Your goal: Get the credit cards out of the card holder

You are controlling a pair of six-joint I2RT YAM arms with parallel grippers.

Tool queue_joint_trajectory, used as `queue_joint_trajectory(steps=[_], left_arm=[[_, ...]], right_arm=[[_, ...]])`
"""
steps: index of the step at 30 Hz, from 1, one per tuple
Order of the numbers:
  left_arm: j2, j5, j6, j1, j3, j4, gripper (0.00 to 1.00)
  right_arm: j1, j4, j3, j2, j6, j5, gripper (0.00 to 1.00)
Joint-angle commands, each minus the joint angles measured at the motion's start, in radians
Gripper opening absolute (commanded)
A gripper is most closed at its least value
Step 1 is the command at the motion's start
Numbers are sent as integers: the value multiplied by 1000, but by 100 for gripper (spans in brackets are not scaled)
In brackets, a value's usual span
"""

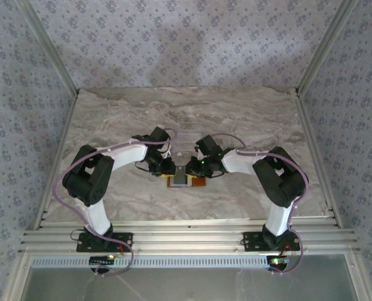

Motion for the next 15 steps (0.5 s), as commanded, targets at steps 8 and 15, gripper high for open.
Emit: queue_joint_trajectory(steps=[8,15], left_arm=[[59,-55,10,-7,-28,-43,25],[70,-57,12,-7,-25,-44,25]], right_arm=[[-4,127,-56,11,34,-68,18],[-8,209,-77,6,73,-124,18]])
